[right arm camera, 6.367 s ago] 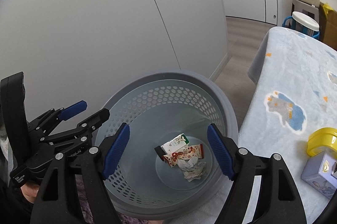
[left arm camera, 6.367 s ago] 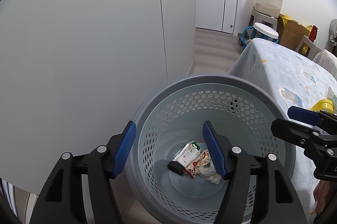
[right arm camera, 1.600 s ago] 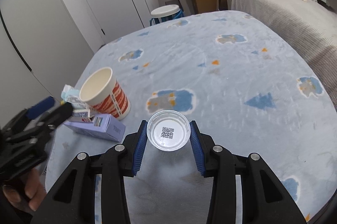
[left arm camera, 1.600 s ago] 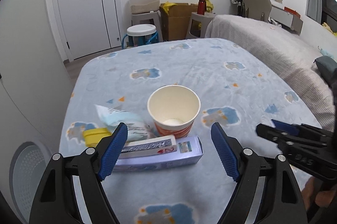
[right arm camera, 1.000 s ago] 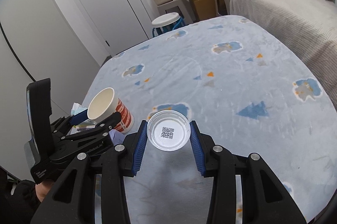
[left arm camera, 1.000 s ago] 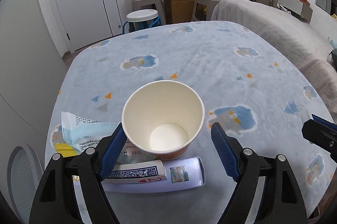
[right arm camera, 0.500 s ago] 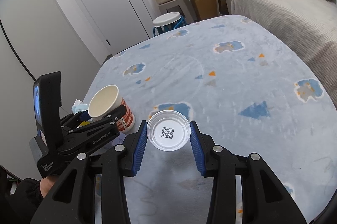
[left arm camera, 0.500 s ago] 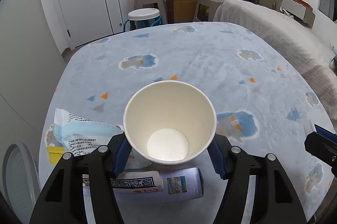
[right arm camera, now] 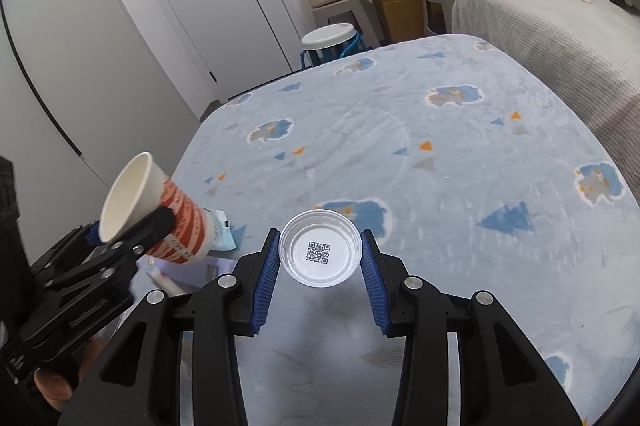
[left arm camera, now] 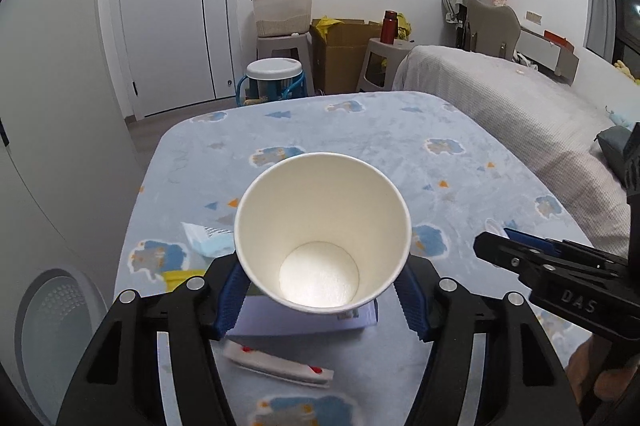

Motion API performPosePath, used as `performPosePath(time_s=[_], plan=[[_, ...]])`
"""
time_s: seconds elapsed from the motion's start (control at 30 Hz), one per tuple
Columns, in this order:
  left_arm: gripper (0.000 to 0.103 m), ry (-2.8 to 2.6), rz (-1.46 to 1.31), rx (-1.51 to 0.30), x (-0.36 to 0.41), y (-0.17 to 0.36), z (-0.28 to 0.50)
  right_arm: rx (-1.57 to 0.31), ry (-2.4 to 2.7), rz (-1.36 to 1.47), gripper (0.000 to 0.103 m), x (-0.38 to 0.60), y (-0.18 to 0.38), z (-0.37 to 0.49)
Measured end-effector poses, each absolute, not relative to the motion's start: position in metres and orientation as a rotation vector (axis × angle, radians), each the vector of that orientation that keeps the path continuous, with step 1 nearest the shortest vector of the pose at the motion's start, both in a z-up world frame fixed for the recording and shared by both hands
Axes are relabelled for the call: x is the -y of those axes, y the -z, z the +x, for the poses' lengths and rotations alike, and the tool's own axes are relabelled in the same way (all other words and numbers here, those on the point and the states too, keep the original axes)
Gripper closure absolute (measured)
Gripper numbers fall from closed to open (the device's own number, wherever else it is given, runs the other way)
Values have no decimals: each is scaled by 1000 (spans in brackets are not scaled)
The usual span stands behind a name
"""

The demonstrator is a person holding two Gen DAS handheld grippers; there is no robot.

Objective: Collect trash
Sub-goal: 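Carry the paper cup and lid over the wastebasket with both grippers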

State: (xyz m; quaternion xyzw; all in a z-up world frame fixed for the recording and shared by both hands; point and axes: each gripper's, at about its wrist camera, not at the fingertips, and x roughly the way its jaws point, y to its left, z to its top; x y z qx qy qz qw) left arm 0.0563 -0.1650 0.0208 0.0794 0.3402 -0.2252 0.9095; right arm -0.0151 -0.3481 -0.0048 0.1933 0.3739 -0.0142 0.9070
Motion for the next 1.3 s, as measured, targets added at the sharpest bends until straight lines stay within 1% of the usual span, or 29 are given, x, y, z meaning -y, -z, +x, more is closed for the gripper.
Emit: performPosePath(time_s=[0.2,0.5,0.67,0.87,1.3], plan=[[41,426,139,-682,114,-35,39,-776,-19,362,63,312,0,-5],[41,293,114,-677,20,-37,33,-792,-124,313,63,244,-3,8],[41,195,100,-677,-32,-30,34,-804,-180,283,63,203,-2,13],[41,93,61,-714,-83,-10,42,-793,-246,218,63,154,-11,23],[41,-38,-8,-767,-151,10,60,-790,-423,138,63,52,-18,61]])
